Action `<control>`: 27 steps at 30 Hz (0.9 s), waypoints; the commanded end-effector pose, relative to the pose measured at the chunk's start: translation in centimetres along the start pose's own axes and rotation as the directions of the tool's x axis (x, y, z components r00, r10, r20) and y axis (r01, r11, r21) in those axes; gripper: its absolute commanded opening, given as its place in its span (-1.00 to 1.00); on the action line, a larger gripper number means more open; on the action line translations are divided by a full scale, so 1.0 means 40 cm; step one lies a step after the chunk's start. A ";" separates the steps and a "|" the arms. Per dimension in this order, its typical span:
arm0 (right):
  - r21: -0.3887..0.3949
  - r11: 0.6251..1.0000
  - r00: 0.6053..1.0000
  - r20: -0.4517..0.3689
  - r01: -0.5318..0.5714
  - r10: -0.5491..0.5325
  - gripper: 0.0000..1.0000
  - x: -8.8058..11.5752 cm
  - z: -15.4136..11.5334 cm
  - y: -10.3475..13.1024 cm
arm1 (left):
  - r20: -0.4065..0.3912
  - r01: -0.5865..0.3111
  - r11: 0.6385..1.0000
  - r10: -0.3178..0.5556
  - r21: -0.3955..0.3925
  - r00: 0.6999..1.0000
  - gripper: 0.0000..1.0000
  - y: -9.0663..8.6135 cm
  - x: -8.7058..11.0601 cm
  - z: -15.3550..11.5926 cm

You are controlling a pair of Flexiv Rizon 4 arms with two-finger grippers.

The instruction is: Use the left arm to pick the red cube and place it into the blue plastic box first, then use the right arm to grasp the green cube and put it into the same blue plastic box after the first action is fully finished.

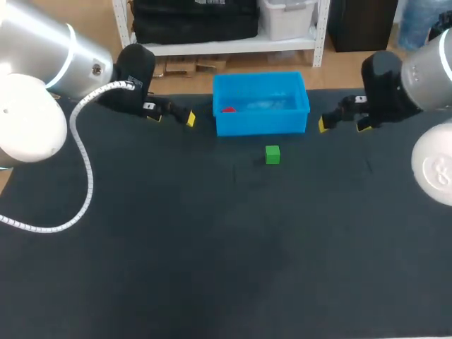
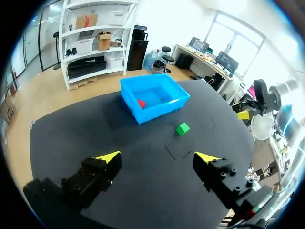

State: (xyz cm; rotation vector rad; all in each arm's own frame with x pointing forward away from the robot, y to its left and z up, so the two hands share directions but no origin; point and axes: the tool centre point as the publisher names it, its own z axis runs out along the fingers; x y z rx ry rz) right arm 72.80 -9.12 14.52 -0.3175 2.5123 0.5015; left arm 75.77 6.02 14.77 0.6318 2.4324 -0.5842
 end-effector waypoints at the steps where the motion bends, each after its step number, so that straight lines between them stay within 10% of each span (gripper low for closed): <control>1: 0.052 0.999 1.000 0.001 0.002 -0.002 1.00 -0.002 0.006 0.015 | 0.003 0.000 1.000 0.000 0.001 1.000 1.00 0.000 0.002 0.000; 27: 0.123 0.990 0.993 -0.107 0.072 -0.059 1.00 -0.034 0.071 0.077 | 0.003 0.000 1.000 0.000 0.001 1.000 1.00 0.000 0.002 0.000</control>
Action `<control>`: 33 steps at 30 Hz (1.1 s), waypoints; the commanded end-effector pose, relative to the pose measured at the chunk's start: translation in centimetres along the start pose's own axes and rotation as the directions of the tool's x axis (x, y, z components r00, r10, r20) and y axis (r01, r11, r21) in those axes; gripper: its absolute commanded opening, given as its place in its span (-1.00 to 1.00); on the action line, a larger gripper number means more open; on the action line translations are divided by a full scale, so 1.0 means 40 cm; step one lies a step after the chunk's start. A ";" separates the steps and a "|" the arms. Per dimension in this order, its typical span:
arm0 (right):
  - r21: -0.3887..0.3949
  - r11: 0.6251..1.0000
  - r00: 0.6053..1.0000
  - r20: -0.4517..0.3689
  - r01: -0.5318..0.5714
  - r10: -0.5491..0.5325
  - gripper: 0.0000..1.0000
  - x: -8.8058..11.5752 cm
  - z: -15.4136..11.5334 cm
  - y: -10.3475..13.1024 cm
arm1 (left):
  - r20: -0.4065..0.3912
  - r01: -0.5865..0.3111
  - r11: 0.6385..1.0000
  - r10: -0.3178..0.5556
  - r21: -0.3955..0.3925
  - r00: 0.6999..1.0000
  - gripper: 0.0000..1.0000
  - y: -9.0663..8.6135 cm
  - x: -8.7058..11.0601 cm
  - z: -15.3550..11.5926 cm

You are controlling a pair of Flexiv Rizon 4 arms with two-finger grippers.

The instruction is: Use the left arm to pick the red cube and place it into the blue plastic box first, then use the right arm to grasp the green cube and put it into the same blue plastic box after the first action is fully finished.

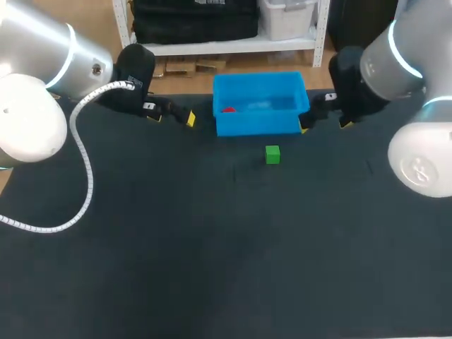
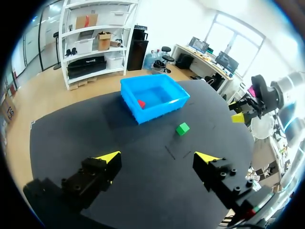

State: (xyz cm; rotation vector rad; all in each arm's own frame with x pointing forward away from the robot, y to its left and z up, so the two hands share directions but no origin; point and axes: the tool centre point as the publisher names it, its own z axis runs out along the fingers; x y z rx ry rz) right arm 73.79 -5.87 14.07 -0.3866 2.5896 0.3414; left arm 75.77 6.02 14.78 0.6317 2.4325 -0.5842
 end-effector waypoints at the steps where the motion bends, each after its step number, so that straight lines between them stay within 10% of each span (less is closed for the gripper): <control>1: 0.029 1.000 1.000 -0.022 0.003 -0.002 1.00 -0.013 0.018 0.019 | 0.003 0.000 1.000 0.000 0.001 1.000 1.00 0.000 0.002 0.000; 33: 0.077 0.997 0.992 -0.118 -0.032 0.041 1.00 -0.020 0.092 0.095 | 0.003 0.000 1.000 0.000 0.001 1.000 1.00 0.000 0.002 0.000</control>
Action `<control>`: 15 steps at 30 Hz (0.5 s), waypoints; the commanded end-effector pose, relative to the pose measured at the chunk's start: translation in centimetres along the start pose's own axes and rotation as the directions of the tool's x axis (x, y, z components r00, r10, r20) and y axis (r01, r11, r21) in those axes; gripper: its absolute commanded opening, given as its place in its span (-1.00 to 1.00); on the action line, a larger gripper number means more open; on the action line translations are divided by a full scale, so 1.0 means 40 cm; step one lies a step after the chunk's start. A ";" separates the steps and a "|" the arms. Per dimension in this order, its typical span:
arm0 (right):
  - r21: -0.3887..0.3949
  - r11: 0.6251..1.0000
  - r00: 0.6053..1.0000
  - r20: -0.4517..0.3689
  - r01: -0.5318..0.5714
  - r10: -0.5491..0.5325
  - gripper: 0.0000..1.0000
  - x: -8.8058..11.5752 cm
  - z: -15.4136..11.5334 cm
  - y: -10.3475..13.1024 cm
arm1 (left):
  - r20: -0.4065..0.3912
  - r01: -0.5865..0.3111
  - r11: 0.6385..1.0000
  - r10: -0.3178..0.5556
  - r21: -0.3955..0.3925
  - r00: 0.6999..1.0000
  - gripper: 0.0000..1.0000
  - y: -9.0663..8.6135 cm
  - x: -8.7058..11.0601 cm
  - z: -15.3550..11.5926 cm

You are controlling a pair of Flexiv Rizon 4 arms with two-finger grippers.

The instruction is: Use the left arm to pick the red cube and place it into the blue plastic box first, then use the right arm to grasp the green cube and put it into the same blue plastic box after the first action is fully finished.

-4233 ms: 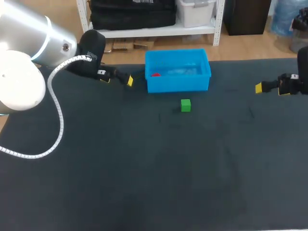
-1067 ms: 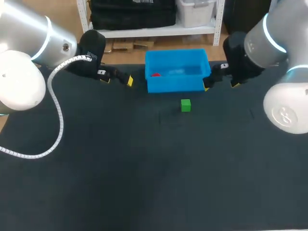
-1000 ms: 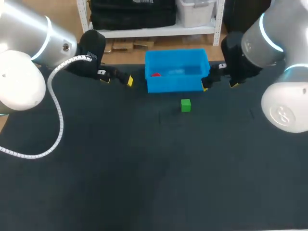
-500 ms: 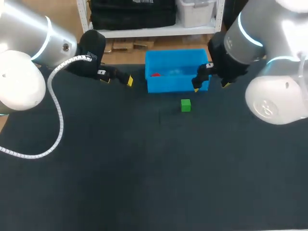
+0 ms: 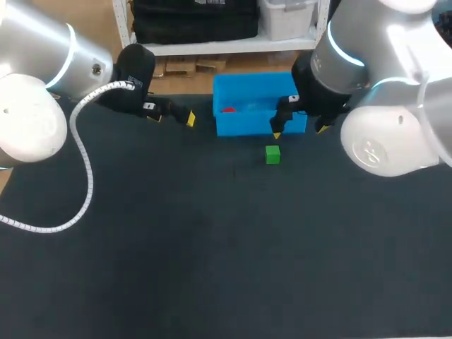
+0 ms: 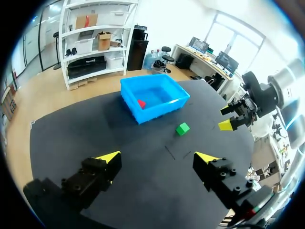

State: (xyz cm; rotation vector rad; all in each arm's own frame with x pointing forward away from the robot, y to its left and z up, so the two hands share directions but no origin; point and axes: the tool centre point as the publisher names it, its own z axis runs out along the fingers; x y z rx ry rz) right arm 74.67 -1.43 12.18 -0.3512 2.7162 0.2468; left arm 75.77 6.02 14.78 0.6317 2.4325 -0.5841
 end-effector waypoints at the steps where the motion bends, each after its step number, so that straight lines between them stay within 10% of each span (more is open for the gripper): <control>1: 0.007 1.000 1.000 -0.005 -0.007 0.007 1.00 -0.003 0.009 0.010 | 0.003 0.000 1.000 0.000 0.001 1.000 1.00 0.000 0.002 0.000; 15: 0.049 0.999 0.999 -0.049 -0.015 0.017 1.00 0.012 0.038 0.026 | 0.003 0.000 1.000 0.000 0.001 1.000 1.00 0.000 0.002 0.000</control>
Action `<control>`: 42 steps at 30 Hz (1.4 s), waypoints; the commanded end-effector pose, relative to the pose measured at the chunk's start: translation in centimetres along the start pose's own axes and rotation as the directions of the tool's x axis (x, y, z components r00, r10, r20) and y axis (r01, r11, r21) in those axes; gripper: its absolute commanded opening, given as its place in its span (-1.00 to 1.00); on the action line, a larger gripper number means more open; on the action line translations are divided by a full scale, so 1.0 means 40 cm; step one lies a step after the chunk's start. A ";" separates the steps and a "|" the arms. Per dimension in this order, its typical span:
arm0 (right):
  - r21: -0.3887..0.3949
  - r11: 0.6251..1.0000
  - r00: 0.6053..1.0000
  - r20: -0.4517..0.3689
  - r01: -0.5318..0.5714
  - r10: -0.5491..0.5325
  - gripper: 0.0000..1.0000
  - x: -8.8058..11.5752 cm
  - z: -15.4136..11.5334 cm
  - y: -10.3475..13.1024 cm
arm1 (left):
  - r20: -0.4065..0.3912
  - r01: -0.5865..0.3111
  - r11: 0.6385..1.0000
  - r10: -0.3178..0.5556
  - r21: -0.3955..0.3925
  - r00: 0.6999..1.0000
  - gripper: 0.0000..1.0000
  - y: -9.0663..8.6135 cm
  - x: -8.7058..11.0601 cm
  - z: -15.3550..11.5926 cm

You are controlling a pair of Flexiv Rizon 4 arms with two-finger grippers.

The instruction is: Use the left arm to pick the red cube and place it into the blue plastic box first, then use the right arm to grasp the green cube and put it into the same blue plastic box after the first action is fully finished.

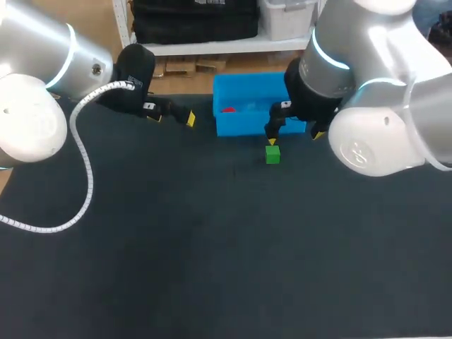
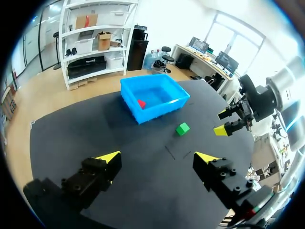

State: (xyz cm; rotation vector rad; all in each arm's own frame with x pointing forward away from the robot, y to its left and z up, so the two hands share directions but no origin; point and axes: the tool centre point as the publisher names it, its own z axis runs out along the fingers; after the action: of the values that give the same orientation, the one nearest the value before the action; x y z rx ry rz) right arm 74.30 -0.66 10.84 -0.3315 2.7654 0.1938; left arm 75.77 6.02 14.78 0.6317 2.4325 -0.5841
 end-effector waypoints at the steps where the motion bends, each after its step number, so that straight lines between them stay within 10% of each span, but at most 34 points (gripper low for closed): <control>1: 0.013 1.000 1.000 -0.004 -0.003 0.003 1.00 -0.007 0.008 0.011 | 0.003 0.000 1.000 0.000 0.001 1.000 1.00 0.000 0.002 0.000; 42: 0.045 0.999 0.999 -0.053 0.005 -0.003 1.00 -0.076 0.121 0.094 | 0.003 0.000 1.000 0.000 0.001 1.000 1.00 0.000 0.002 0.000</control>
State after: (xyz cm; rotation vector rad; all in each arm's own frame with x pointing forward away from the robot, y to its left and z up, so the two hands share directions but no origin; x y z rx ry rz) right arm 77.03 3.83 8.05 -0.3366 2.8042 0.1328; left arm 75.77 6.02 14.78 0.6316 2.4326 -0.5841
